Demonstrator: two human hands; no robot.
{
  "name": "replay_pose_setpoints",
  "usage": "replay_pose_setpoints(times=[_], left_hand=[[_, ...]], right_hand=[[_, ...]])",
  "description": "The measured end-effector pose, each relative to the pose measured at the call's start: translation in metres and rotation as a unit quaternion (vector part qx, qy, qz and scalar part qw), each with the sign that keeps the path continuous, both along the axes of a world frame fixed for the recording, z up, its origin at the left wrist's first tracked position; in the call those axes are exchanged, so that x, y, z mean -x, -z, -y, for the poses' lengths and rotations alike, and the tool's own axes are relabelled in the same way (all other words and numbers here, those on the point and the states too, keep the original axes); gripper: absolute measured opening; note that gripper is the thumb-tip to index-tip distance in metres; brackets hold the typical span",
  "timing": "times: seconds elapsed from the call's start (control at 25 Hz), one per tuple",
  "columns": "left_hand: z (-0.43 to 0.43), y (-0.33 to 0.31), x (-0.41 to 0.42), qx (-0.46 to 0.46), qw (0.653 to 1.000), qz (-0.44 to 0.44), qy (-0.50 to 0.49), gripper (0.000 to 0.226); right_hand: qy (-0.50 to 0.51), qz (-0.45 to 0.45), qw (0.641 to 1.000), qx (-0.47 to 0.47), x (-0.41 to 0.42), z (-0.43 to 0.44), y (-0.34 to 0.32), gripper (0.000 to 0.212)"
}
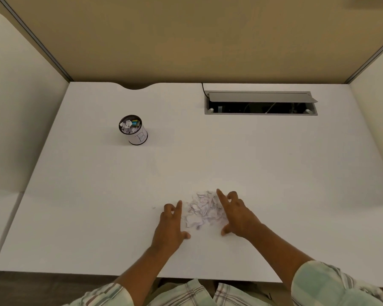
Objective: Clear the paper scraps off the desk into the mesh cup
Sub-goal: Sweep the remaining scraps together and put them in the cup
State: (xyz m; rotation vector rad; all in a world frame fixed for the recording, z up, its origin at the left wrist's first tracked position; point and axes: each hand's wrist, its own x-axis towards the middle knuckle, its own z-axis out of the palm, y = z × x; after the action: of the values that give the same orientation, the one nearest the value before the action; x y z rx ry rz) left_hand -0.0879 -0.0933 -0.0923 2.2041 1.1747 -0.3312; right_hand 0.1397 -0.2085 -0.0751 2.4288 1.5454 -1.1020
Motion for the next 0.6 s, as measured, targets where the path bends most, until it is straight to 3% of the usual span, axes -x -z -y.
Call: replay_pose_setpoints(times=[0.2,0.32,0.36,0.48,0.6], left_hand=[[0.0,-0.002,-0.03,0.008,1.0,-0.006,0.028,0.117],[-0.003,-0.003,-0.049,0.033,0.999,0.005,0.032,0.112],[-0.005,-0.001,-0.053,0.049,0.998,0.017,0.03,0.1],[-0.012,0.001,-0.058,0.122,0.986,0.091,-0.074,0.027],[-0.013,0.008,-0.056,0.09,0.982,0.12,-0.115,0.024]], right_hand=[[-0.026,0.021,0.999,-0.007,0.022,-0.025,0.002,0.132],[-0.041,0.02,0.999,-0.013,0.028,-0.043,0.0,0.114],[-0.04,0.017,0.999,-0.014,0.028,-0.049,0.0,0.102],[0.001,-0.021,0.999,-0.027,0.031,-0.061,0.0,0.057],[0.027,-0.035,0.997,-0.057,0.037,-0.063,0.007,0.028]])
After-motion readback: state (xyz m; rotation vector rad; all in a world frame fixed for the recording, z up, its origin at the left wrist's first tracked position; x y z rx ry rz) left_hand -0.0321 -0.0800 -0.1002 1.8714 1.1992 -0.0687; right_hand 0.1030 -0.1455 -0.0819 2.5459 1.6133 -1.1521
